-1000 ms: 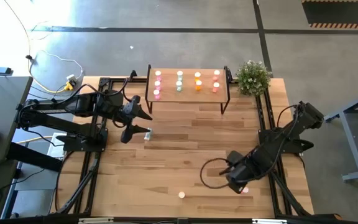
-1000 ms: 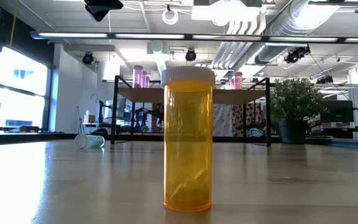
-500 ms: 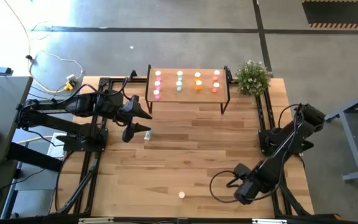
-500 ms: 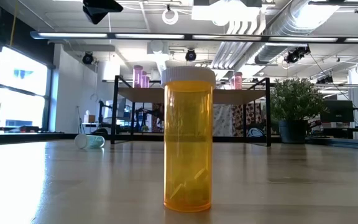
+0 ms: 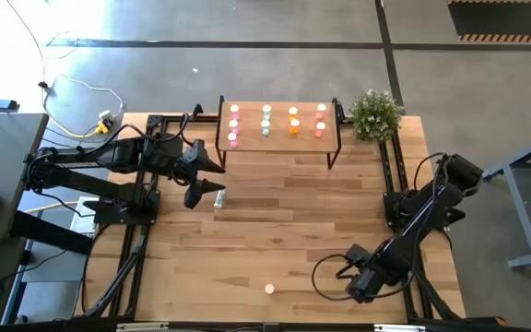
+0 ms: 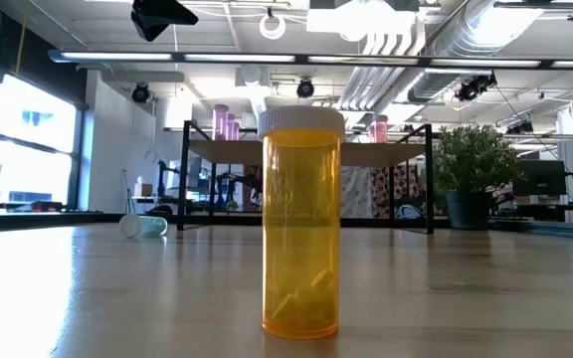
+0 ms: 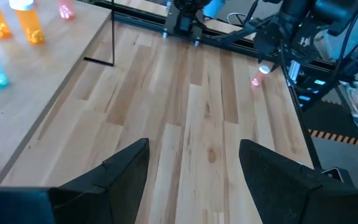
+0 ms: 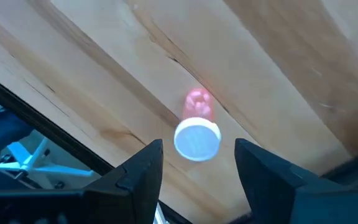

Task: Pick and place medicine bottles onto shelf by color
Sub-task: Put the orange pill bottle on the shelf aligned with the orange pill bottles

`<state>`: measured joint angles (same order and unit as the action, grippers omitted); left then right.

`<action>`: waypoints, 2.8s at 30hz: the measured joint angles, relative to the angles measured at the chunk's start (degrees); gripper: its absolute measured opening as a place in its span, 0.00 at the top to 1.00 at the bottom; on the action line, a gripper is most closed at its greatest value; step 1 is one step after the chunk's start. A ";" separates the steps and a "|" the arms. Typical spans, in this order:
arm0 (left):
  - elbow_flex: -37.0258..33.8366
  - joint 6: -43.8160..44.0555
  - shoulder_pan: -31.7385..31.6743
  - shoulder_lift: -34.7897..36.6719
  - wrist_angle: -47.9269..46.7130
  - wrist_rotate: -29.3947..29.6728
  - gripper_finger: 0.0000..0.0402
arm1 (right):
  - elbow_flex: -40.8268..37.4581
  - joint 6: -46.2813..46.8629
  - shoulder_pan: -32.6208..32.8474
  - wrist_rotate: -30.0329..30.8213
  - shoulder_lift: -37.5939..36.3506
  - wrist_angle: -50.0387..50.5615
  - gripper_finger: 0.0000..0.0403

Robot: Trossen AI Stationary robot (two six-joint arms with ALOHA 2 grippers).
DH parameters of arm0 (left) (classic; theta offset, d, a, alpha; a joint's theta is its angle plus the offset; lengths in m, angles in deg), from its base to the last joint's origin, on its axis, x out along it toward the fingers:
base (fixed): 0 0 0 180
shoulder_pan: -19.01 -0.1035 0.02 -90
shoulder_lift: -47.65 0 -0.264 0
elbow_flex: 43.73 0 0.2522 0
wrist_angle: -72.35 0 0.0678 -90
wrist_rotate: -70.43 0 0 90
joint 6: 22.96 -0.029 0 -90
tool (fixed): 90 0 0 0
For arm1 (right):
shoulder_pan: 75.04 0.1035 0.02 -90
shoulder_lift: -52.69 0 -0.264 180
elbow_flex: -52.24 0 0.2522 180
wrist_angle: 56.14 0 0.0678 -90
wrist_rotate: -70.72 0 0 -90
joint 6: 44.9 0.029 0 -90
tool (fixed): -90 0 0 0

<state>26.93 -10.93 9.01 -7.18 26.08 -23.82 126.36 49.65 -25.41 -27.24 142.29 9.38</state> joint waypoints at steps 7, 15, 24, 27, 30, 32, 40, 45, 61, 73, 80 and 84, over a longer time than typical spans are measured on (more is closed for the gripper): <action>0.00 1.33 0.00 0.00 0.02 0.27 0.40 | -3.64 0.58 0.00 0.12 0.02 -3.83 0.53; 0.00 1.34 0.00 0.00 0.00 0.70 0.40 | -5.41 0.49 0.00 0.04 0.02 -6.42 0.55; 0.02 1.34 0.00 0.00 0.01 2.58 0.40 | -5.41 0.54 0.00 -1.67 0.02 -6.55 0.69; 0.02 1.33 0.00 0.00 0.01 2.58 0.40 | -5.41 0.56 -0.11 -1.69 0.02 -6.76 0.71; 0.02 1.21 0.00 0.00 0.00 2.58 0.40 | -5.41 1.20 -0.13 -1.67 0.02 -7.36 0.71; 0.02 0.37 0.00 0.00 0.00 2.58 0.40 | -5.41 1.99 -0.13 -1.71 0.02 -8.12 0.71; 0.02 -0.65 0.01 0.00 0.00 2.57 0.40 | -5.29 2.91 -3.50 -2.14 0.02 -17.80 0.71; 0.02 -3.85 0.00 0.00 0.00 2.56 0.40 | -2.03 -0.22 -7.94 0.49 0.02 -19.71 0.72; 0.02 -6.47 -0.13 0.00 -0.10 2.56 0.40 | 13.92 -18.95 -26.53 10.64 0.00 -16.30 0.72; 0.02 -8.70 -2.47 0.00 -0.24 -0.94 0.40 | 29.95 -34.99 -41.10 17.29 0.00 3.20 0.72; 0.02 -9.63 -5.64 0.00 -0.24 -1.11 0.40 | 38.77 -47.54 -50.20 18.00 -0.02 12.69 0.72; 0.02 -9.26 -7.79 0.00 -0.24 -1.09 0.40 | 43.51 -55.58 -55.69 17.99 -0.02 17.77 0.72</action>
<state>26.95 -20.19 1.22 -7.18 25.83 -24.91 169.87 -5.93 -81.10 -9.25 142.27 27.15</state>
